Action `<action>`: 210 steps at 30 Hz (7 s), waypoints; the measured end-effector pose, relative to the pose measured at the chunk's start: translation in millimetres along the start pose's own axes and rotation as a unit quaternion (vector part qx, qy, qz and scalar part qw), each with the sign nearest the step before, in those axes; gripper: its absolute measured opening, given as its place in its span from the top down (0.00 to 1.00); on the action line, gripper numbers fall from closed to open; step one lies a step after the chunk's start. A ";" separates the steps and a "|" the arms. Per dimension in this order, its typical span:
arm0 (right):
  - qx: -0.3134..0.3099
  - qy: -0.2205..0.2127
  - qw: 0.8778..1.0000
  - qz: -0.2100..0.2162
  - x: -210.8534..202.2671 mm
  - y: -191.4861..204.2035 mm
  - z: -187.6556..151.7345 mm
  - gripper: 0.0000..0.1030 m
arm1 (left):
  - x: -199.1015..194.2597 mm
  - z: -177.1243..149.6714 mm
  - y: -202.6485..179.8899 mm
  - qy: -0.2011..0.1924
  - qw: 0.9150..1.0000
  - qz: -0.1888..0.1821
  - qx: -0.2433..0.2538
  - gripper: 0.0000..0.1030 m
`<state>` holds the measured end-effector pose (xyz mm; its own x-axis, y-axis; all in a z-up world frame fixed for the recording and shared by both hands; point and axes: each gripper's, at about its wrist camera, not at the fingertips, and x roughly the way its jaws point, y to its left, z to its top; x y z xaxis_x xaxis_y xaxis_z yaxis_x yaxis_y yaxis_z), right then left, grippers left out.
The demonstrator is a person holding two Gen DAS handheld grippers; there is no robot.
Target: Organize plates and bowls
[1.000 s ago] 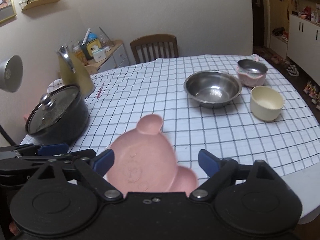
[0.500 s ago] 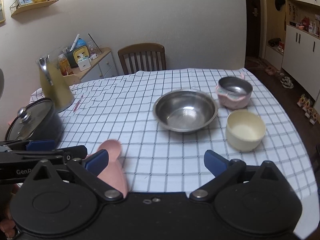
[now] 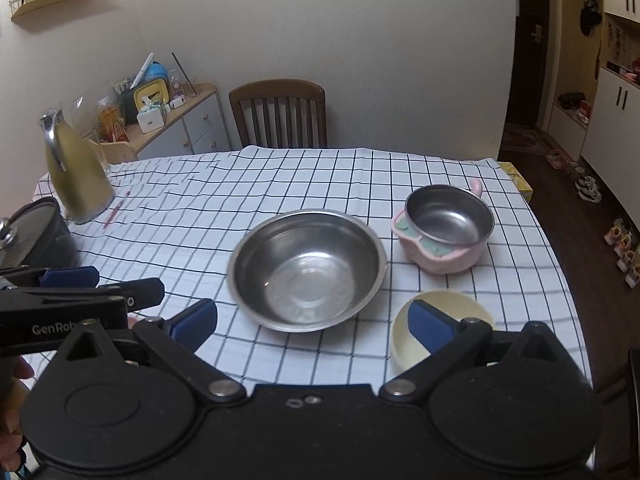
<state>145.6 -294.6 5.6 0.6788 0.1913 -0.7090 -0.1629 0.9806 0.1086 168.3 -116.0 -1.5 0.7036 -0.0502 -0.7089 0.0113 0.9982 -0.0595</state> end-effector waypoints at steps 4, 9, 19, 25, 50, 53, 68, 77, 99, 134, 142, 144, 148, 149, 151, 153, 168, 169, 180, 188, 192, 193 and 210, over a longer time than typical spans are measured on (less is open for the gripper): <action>-0.006 0.010 1.000 0.006 18.0 -13.1 10.3 0.01 | 18.5 10.2 -11.0 0.005 1.000 0.010 -0.005 0.25; -0.008 0.021 1.000 0.009 39.8 -25.8 19.7 0.01 | 43.9 19.3 -15.6 0.017 1.000 0.019 -0.012 0.25; 0.004 0.056 0.998 0.005 90.7 -51.5 31.3 0.04 | 98.7 26.6 -16.8 0.049 0.998 0.043 -0.024 0.25; 0.018 0.085 0.996 0.004 118.9 -62.6 31.2 0.10 | 127.7 27.7 -16.0 0.067 0.996 0.056 -0.030 0.25; 0.049 0.131 0.990 0.016 159.7 -70.8 22.3 0.51 | 169.8 17.4 -6.4 0.107 0.990 0.034 -0.085 0.60; 0.052 0.132 0.990 0.018 160.4 -70.8 21.6 0.58 | 169.6 17.8 -1.9 0.104 0.989 0.038 -0.097 0.70; 0.036 0.120 0.992 0.014 156.4 -68.0 21.6 0.86 | 163.0 16.1 1.8 0.104 0.988 0.050 -0.101 0.86; 0.025 0.105 0.994 0.019 134.5 -62.7 23.7 0.86 | 133.8 13.9 2.8 0.099 0.989 0.047 -0.095 0.86; 0.045 0.074 0.996 -0.003 25.4 -31.8 -13.3 0.86 | 19.4 -25.6 4.0 0.077 0.996 0.004 -0.052 0.86; 0.119 0.112 0.985 -0.049 -49.7 -55.4 -153.7 0.86 | -11.7 -138.3 -42.2 0.146 0.987 -0.057 0.031 0.86; 0.127 0.116 0.984 -0.053 -50.4 -57.8 -160.7 0.86 | -7.5 -143.7 -44.6 0.152 0.986 -0.059 0.034 0.86; 0.126 0.117 0.984 -0.054 -50.0 -57.5 -162.1 0.86 | -6.9 -144.9 -44.7 0.153 0.986 -0.058 0.035 0.86; 0.124 0.121 0.983 -0.056 -48.9 -56.1 -164.8 0.86 | -7.1 -146.1 -43.9 0.154 0.986 -0.059 0.037 0.86; 0.124 0.122 0.983 -0.057 -48.4 -56.0 -165.5 0.86 | -6.9 -146.4 -43.7 0.155 0.985 -0.059 0.038 0.86; 0.123 0.124 0.983 -0.059 -47.7 -55.7 -166.7 0.86 | -6.4 -147.0 -43.6 0.156 0.985 -0.059 0.037 0.86; 0.123 0.128 0.982 -0.061 -47.4 -55.2 -168.2 0.86 | -6.2 -147.4 -43.7 0.158 0.985 -0.059 0.040 0.86; 0.115 0.121 0.983 -0.072 -56.7 -53.4 -160.0 0.76 | -15.8 -144.1 -38.3 0.158 0.984 -0.062 0.049 0.85; 0.115 0.119 0.984 -0.072 -58.5 -53.2 -157.8 0.76 | -18.5 -143.2 -37.7 0.154 0.985 -0.062 0.050 0.85; 0.109 0.093 0.988 -0.057 -71.1 -50.3 -123.6 0.69 | -42.7 -111.7 -35.6 0.109 0.990 -0.065 0.056 0.85; 0.107 0.072 0.990 -0.048 -65.9 -54.5 -93.1 0.65 | -41.2 -75.1 -45.1 0.078 0.993 -0.064 0.060 0.85; 0.104 0.061 0.992 -0.044 -62.2 -58.6 -75.8 0.62 | -38.0 -53.6 -54.7 0.062 0.994 -0.064 0.066 0.85; 0.104 0.058 0.992 -0.043 -61.0 -60.2 -71.9 0.61 | -36.4 -48.6 -57.0 0.059 0.994 -0.065 0.067 0.85; 0.094 0.031 0.994 -0.046 -24.3 -107.2 -3.2 0.37 | 19.7 25.1 -105.7 0.040 0.994 -0.055 0.083 0.76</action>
<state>144.3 -404.4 9.0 0.6380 0.1027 -0.7631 0.0393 0.9854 0.1654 198.8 -221.6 8.4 0.6322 -0.1548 -0.7592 0.2066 0.9780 -0.0273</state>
